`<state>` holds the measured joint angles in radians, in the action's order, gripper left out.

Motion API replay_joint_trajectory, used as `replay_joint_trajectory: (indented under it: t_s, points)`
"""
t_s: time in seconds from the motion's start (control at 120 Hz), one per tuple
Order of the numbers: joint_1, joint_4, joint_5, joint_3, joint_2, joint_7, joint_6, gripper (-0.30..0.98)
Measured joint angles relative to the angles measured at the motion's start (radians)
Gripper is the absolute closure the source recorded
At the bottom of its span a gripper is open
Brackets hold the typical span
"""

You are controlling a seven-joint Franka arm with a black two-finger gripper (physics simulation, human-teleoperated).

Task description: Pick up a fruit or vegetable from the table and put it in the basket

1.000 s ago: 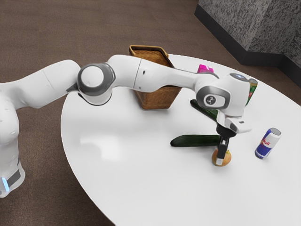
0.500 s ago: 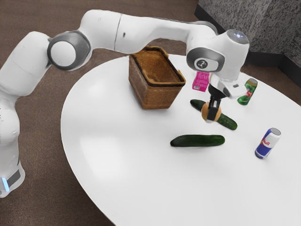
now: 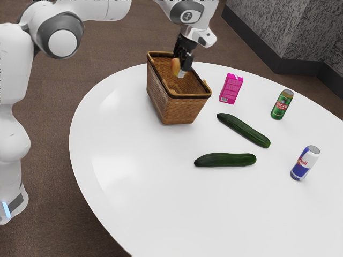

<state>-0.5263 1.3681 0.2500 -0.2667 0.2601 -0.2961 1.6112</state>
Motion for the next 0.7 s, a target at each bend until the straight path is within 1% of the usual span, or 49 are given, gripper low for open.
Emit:
replay_joint_trajectory:
  t_s: [0.025,0.192,0.275,0.383,0.517,0.55,0.592,0.617,0.633,0.658,0.7]
  points:
    - [-0.002,-0.002,-0.001,0.000,0.006,-0.009,0.000,0.67]
    - [0.001,-0.011,-0.028,-0.002,0.019,-0.066,-0.002,0.32]
    - [0.003,-0.013,-0.045,-0.001,0.020,-0.091,-0.006,0.19]
    - [0.003,-0.013,-0.059,0.000,0.020,-0.120,-0.010,0.09]
    - [0.003,-0.015,-0.065,-0.002,0.020,-0.149,-0.013,0.04]
    - [0.000,-0.020,-0.066,-0.016,0.019,-0.155,-0.014,0.03]
    - [0.004,-0.041,-0.064,-0.073,0.011,-0.152,-0.019,0.02]
    - [0.034,-0.049,-0.064,-0.096,-0.004,-0.140,-0.030,0.02]
    - [0.090,-0.050,-0.064,-0.087,-0.022,-0.127,-0.037,0.01]
    - [0.215,-0.051,-0.064,-0.038,-0.045,-0.108,-0.046,0.01]
    - [0.436,-0.052,-0.065,0.074,-0.072,-0.078,-0.058,0.01]
